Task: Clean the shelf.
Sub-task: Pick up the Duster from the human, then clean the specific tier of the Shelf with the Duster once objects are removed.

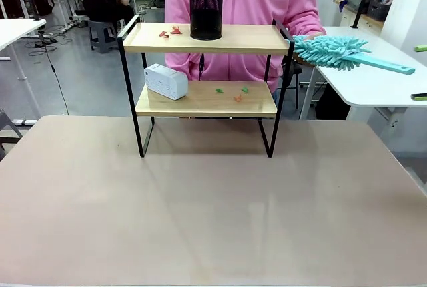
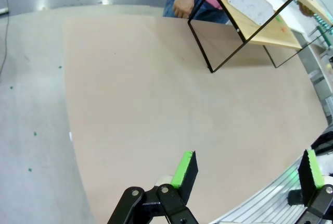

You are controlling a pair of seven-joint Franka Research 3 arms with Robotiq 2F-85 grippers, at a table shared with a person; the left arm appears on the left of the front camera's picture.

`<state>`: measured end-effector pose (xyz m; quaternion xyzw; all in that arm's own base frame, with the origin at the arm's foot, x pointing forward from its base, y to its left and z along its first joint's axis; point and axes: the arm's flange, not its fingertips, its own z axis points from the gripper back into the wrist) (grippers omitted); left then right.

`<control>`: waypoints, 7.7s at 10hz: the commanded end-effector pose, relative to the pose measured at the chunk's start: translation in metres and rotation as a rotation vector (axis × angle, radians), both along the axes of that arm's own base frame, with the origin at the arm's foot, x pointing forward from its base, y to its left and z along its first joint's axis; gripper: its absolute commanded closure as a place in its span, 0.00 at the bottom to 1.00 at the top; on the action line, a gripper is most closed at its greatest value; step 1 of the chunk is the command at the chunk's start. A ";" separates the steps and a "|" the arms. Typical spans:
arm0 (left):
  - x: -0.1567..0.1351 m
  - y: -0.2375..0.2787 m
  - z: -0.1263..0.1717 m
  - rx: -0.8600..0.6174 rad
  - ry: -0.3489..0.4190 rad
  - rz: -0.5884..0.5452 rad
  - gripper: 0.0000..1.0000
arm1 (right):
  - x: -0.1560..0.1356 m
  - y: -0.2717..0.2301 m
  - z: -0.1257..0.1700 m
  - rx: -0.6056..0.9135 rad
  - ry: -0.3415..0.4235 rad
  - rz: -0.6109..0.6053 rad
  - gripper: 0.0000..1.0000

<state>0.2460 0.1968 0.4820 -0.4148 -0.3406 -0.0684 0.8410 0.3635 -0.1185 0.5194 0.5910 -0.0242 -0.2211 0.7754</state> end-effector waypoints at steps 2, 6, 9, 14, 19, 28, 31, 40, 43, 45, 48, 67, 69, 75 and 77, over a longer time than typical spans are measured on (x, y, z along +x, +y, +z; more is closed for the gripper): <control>0.002 0.000 0.002 -0.008 -0.028 -0.010 0.00 | 0.049 0.009 -0.005 0.074 0.049 0.031 0.00; 0.002 0.000 0.002 -0.008 -0.028 -0.010 0.00 | 0.080 0.024 -0.022 0.148 0.013 0.033 0.00; 0.002 0.000 0.002 -0.008 -0.028 -0.010 0.00 | 0.091 0.033 -0.025 0.142 -0.015 0.050 0.00; 0.002 0.000 0.002 -0.008 -0.028 -0.010 0.00 | 0.092 0.035 -0.027 0.141 -0.053 0.043 0.00; 0.002 0.000 0.002 -0.008 -0.028 -0.010 0.00 | 0.093 0.036 -0.029 0.116 -0.066 0.019 1.00; 0.002 0.000 0.002 -0.008 -0.028 -0.010 0.00 | 0.086 0.031 -0.032 0.109 -0.051 0.077 1.00; 0.002 0.000 0.002 -0.008 -0.028 -0.010 0.00 | 0.026 -0.002 0.024 -0.027 -0.131 0.221 1.00; 0.002 0.000 0.002 -0.008 -0.028 -0.010 0.00 | -0.161 -0.004 0.019 -0.562 -0.366 0.376 1.00; 0.002 0.000 0.002 -0.008 -0.028 -0.010 0.00 | -0.164 -0.010 0.043 -0.595 -0.348 0.353 1.00; 0.002 0.000 0.002 -0.008 -0.028 -0.010 0.00 | -0.164 -0.010 0.043 -0.595 -0.348 0.353 1.00; 0.002 0.000 0.002 -0.008 -0.028 -0.010 0.00 | -0.164 -0.010 0.043 -0.595 -0.348 0.353 1.00; 0.002 0.000 0.002 -0.008 -0.028 -0.010 0.00 | -0.094 0.129 0.192 -0.978 -0.757 0.410 0.88; 0.002 0.000 0.002 -0.008 -0.028 -0.010 0.00 | -0.066 0.200 0.193 -1.094 -0.800 0.405 0.88; 0.002 0.000 0.002 -0.008 -0.028 -0.010 0.00 | -0.058 0.233 0.171 -1.230 -0.709 0.416 0.88; 0.002 0.000 0.002 -0.008 -0.028 -0.010 0.00 | -0.024 0.276 0.159 -1.248 -0.786 0.412 0.88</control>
